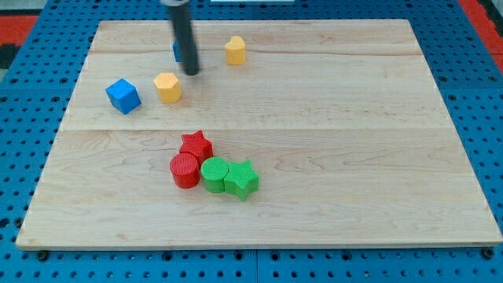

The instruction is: Move the yellow hexagon into the blue cube

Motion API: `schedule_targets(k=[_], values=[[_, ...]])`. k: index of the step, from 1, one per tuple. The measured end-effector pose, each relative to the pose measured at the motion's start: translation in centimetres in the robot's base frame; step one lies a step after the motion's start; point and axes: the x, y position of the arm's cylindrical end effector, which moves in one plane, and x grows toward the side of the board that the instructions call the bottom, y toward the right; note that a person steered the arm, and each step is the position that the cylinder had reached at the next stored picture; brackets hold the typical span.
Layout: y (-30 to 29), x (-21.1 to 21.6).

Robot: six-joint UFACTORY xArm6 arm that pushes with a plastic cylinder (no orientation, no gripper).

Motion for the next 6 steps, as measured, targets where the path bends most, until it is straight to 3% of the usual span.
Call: schedule_targets(k=[1, 3, 4, 5, 6], values=[[1.8, 1.9], [-6.9, 4.2], [-6.1, 6.4], [-9.0, 7.2], [-6.5, 7.2]])
